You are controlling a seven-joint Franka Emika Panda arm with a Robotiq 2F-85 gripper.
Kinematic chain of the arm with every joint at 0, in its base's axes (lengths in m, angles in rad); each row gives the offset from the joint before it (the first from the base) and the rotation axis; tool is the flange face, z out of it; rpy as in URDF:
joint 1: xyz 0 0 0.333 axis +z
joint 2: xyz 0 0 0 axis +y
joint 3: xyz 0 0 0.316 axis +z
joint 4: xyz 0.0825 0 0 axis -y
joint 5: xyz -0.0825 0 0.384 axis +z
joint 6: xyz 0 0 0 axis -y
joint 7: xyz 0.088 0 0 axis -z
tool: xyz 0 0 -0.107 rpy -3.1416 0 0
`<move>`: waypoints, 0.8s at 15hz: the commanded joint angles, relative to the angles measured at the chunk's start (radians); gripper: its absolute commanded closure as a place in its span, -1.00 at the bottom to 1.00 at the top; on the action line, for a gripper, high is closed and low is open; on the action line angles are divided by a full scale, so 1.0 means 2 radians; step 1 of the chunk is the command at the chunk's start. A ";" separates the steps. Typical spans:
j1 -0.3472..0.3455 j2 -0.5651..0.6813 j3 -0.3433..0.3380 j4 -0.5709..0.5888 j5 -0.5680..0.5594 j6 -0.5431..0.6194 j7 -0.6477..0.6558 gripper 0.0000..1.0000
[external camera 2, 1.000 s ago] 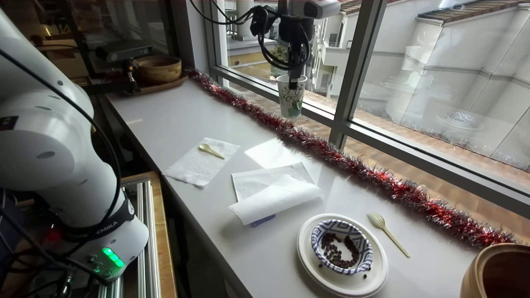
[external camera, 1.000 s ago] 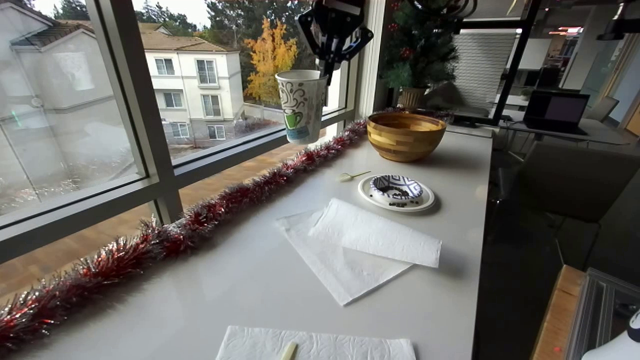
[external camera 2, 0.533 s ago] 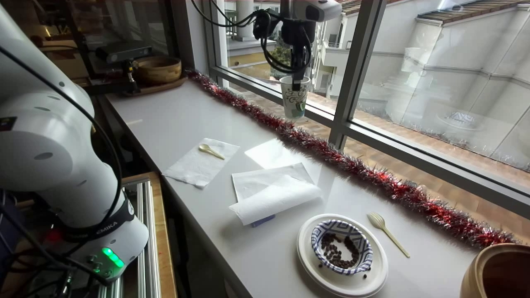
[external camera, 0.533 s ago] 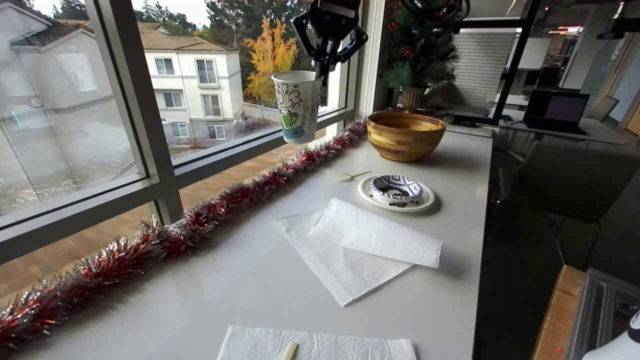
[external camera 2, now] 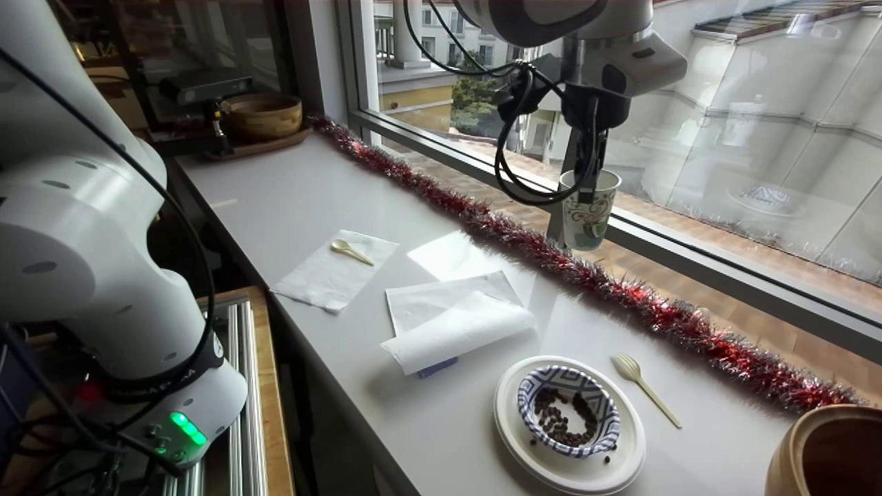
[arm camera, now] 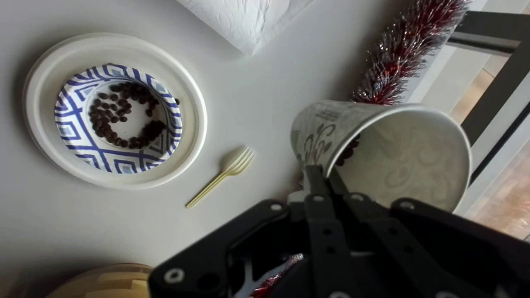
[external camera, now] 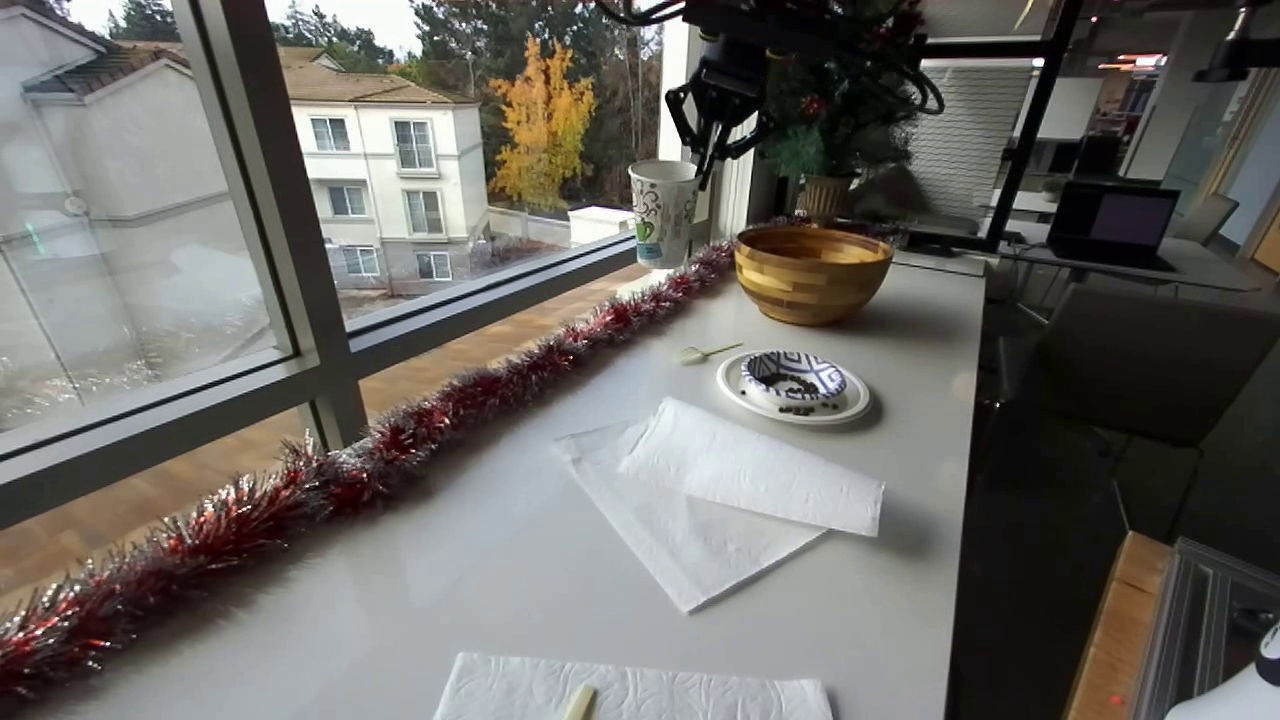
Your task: Move the cup to the right
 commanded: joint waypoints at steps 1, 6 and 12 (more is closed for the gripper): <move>-0.007 0.050 -0.022 0.032 -0.006 0.007 0.025 0.95; 0.000 0.092 -0.035 0.035 0.011 0.012 0.006 0.95; 0.003 0.138 -0.036 0.031 0.025 0.038 -0.019 0.96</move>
